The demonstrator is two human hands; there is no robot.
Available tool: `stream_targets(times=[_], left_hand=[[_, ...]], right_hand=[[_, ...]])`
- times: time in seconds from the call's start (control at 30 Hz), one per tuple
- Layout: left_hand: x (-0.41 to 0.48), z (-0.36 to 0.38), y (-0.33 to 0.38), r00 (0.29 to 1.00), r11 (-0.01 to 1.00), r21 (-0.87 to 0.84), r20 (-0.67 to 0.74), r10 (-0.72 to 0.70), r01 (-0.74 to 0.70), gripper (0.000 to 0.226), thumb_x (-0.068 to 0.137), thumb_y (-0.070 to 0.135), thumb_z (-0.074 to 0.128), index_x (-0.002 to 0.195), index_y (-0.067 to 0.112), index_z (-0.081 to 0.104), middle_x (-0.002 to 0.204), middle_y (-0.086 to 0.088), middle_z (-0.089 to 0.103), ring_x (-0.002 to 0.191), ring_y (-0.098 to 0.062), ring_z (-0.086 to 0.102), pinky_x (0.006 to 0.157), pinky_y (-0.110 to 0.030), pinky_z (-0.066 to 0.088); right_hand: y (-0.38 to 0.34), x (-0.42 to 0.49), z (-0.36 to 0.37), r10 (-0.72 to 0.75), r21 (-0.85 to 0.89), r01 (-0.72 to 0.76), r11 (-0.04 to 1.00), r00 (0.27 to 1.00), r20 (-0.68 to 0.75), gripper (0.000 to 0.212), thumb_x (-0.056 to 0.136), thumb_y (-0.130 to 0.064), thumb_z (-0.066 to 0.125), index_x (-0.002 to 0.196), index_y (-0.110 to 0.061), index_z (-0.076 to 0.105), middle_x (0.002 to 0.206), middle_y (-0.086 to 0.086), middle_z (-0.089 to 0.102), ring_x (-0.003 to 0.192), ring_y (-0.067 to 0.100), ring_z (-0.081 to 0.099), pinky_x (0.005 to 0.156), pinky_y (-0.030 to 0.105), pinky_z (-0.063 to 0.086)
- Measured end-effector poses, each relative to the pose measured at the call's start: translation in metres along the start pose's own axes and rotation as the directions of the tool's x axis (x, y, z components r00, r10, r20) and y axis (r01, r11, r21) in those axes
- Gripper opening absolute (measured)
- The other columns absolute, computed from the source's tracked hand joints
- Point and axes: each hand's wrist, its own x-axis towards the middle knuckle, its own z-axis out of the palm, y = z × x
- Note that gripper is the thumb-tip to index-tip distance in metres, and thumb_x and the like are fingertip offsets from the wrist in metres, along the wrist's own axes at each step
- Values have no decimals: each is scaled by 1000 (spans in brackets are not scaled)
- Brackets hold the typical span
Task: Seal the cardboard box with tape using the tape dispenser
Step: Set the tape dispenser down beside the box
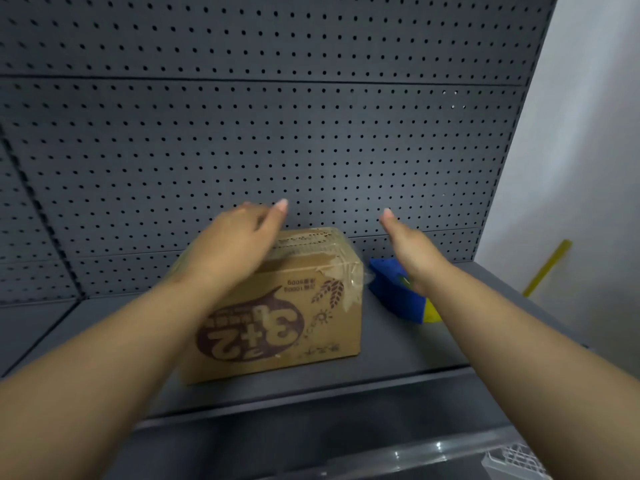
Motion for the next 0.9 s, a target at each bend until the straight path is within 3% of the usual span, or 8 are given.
stream_targets(times=[0.1,0.23,0.33,0.43,0.6,0.7,0.8,0.9], left_hand=[[-9,-17,-37,984,979,110,38,-177,172,68,93,57,15,120,12,59,121,-14,62,104,-27,55,81,-35,40],[-24,-15,-72,932,937,96,117,-344,335,70,93,57,12,133,13,50,137,-17,52,124,-34,48,96,-40,38],[-32,-5,-72,911,912,-48,103,-400,406,65,96,52,15,135,12,48,139,-18,50,126,-34,46,95,-39,37],[-34,1,-70,914,914,-36,32,-404,405,64,97,49,13,129,10,52,130,-20,56,118,-36,51,82,-37,36],[-29,-5,-80,883,838,-281,109,-457,468,65,94,57,15,139,20,43,144,-14,46,132,-32,41,105,-42,32],[-33,-8,-93,868,633,-619,180,-462,465,63,90,63,23,128,24,54,129,0,57,122,-22,52,102,-38,39],[-46,-6,-97,874,490,-771,172,-455,407,45,96,52,25,98,28,63,92,15,61,88,-2,58,73,-20,41],[-56,7,-98,870,419,-837,127,-477,353,48,96,53,22,122,31,55,101,11,65,95,-4,61,76,-21,44]], right_hand=[[-9,-3,24,50,65,-57,996,993,103,72,87,-65,29,142,-19,34,151,3,35,138,23,32,112,45,25],[-5,-7,45,110,261,-167,951,969,220,55,89,-61,31,96,-17,63,100,9,69,88,27,67,78,40,55],[1,-5,53,95,319,-158,934,974,205,58,89,-61,33,100,-12,64,91,10,69,85,30,66,82,45,54],[1,-9,58,100,365,-167,916,976,196,60,89,-62,32,99,-12,64,80,7,69,72,25,67,69,39,55],[-5,-21,44,94,350,-174,920,968,234,64,85,-70,28,95,-18,64,101,11,71,103,28,64,89,45,49],[2,-21,42,91,350,-78,934,996,-21,77,81,-72,32,140,-22,38,145,5,43,133,24,40,110,45,32],[12,-34,60,-11,438,19,899,1000,-20,68,88,-65,26,136,-21,44,115,-3,63,110,19,58,96,41,45],[16,-38,77,-15,455,92,886,985,-169,77,82,-73,24,127,-20,56,112,4,68,104,22,62,100,45,45]])
